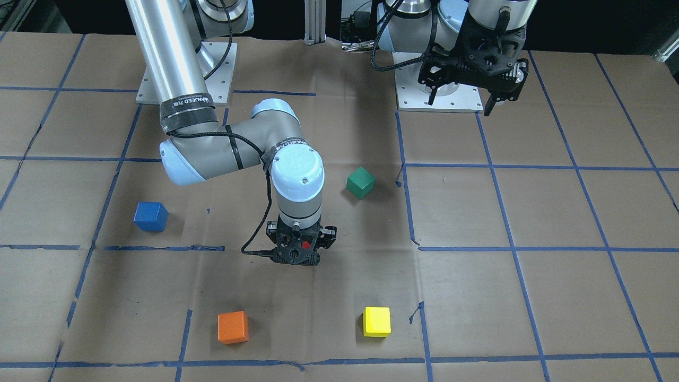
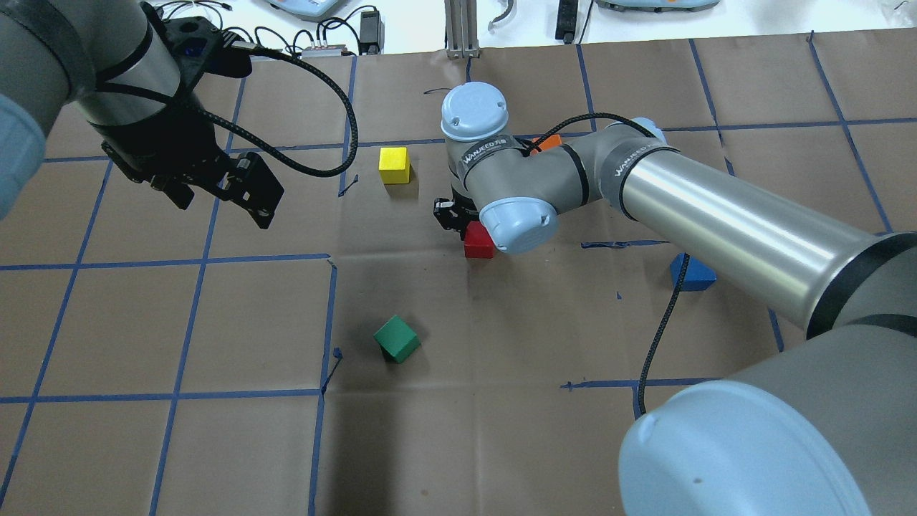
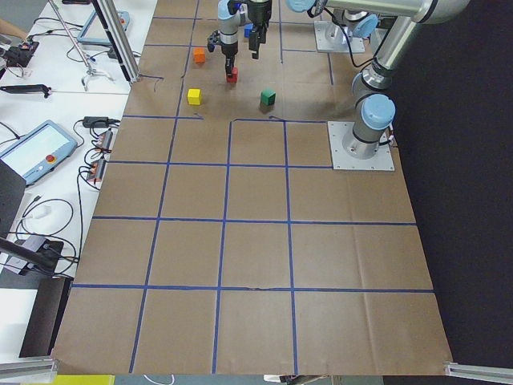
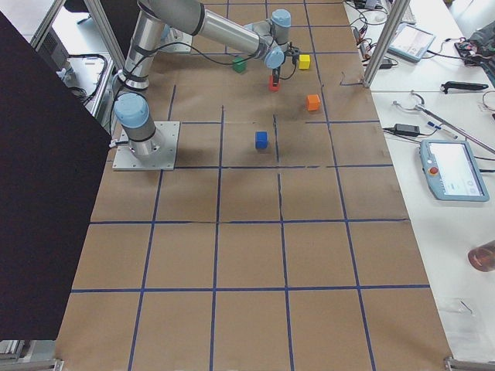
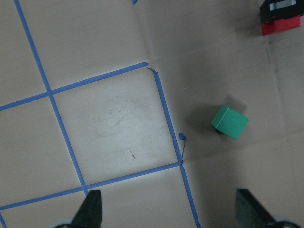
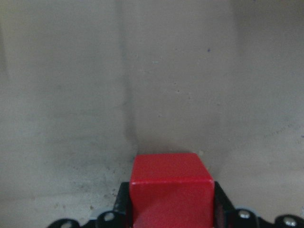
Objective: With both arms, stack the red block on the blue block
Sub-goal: 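Lower the right gripper, grasp the red cube and lift it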
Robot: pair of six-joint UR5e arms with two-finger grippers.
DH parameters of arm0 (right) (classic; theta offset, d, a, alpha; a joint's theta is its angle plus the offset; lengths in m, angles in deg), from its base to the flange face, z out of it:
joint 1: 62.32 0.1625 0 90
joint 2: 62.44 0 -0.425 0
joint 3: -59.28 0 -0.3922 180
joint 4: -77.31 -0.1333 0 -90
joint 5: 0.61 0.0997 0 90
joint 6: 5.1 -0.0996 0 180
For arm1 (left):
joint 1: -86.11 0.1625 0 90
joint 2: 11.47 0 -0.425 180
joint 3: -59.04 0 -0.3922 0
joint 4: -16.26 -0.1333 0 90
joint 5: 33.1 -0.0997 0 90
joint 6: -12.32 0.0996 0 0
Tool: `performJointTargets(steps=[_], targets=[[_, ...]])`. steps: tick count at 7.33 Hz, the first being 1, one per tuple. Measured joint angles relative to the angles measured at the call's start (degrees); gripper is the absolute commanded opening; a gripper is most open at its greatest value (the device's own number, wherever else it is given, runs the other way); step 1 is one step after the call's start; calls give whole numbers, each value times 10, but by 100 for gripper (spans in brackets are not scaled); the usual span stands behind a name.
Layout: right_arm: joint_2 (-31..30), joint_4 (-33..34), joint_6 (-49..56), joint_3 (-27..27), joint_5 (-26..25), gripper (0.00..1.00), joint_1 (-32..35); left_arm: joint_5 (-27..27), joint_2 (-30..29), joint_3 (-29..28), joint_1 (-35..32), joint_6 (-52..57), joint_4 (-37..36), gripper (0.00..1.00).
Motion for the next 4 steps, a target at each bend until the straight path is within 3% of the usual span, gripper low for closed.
performJointTargets(steps=[2, 4], targets=[[-12, -7, 2, -10, -1, 9, -5, 0, 0, 0, 0, 0, 0, 100], [-42, -57, 5, -33, -3, 9, -10, -1, 0, 0, 0, 0, 0, 100]])
